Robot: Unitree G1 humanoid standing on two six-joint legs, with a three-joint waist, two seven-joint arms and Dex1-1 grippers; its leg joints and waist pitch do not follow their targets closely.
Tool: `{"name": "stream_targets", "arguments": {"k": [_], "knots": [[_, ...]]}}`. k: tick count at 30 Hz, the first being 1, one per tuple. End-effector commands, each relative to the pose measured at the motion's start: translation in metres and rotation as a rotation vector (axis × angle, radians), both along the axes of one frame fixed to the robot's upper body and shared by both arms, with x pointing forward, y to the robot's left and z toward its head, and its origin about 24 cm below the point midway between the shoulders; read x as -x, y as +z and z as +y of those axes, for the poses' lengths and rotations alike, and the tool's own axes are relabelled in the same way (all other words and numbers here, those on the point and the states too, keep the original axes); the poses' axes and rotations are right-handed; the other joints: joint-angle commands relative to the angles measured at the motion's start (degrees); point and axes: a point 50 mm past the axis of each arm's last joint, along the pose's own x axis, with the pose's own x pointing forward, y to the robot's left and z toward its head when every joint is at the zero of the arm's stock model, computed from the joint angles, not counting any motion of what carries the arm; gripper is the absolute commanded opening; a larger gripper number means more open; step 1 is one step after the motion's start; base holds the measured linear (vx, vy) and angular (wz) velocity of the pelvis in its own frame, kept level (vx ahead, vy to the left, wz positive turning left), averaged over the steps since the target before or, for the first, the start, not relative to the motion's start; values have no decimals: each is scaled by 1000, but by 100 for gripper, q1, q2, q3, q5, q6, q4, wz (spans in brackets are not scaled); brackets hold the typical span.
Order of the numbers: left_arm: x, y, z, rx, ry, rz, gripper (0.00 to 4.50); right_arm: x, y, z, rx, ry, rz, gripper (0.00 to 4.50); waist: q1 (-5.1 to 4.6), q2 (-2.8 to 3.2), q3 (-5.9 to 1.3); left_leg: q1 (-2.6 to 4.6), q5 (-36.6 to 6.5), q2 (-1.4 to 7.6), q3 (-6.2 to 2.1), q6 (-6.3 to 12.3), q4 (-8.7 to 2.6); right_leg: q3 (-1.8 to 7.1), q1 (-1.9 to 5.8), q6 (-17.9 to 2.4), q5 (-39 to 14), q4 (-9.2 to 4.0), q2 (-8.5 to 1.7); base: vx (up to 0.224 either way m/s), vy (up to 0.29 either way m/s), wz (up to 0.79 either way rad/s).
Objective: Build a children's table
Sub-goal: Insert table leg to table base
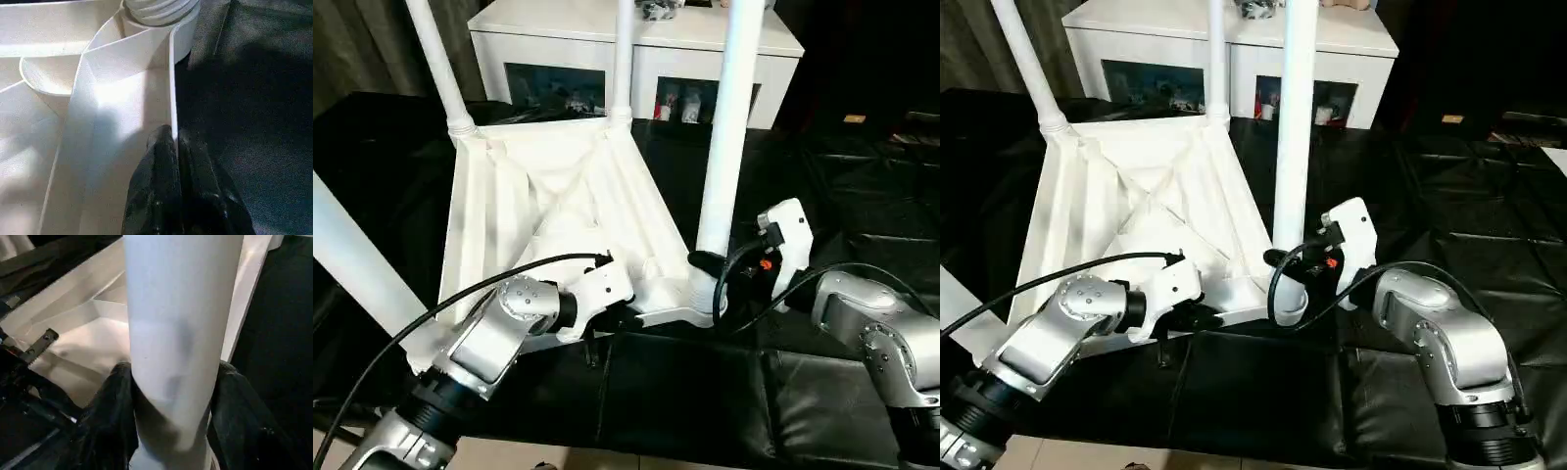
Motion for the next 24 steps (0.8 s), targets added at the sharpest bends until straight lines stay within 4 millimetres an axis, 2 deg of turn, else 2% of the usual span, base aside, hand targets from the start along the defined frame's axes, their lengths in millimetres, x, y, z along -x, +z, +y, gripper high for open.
{"name": "stream_targets", "arguments": {"k": [1, 8, 12, 16, 18, 19, 22, 24], "knots": [[-3, -1, 5, -38, 6, -12, 0, 4, -7, 2, 27, 29, 40, 183, 36, -46, -287, 115, -1020, 292, -75, 83, -447, 238, 183, -1396, -501, -444, -355, 0, 0, 0], [-2, -1, 6, -43, -5, -7, 0, 1, -8, -1, 41, 17, 44, 183, 36, -39, -283, 115, -1059, 295, -83, 54, -457, 235, 175, -1356, -561, -444, -351, 0, 0, 0], [-2, 0, 5, -31, -8, -5, 0, -2, -8, 1, -30, -19, 29, 183, 33, -41, -284, 105, -1024, 291, -80, 64, -455, 236, 177, -1397, -486, -440, -356, 0, 0, 0], [-1, 1, 2, -11, -10, 0, 0, -2, -14, 3, -91, -46, 38, 183, 29, -43, -284, 106, -1093, 294, -82, 36, -462, 232, 175, -1402, -554, -440, -353, 0, 0, 0], [-2, 2, 2, -4, -5, 0, 0, 1, -21, -1, -114, -75, 52, 183, 35, -42, -277, 116, -1114, 296, -78, 33, -465, 237, 166, -1383, -563, -450, -352, 0, 0, 0], [-2, 2, 2, -2, -3, 0, 0, 3, -24, -3, -122, -83, 57, 183, 37, -17, -271, 112, -1127, 295, -84, 24, -470, 237, 163, -1381, -575, -447, -354, 0, 0, 0], [-3, 2, 3, 2, 1, -1, 0, 6, -29, -7, -141, -106, 65, 183, 40, -32, -272, 109, -1202, 299, -85, 14, -481, 236, 164, -1345, -635, -459, -352, 0, 0, 0], [-3, 3, 3, 10, 6, 0, 0, 9, -33, -11, -179, -159, 59, 183, 32, -20, -261, 112, -1291, 298, -84, 7, -487, 242, 149, -1335, -714, -476, -356, 0, 0, 0]]}}
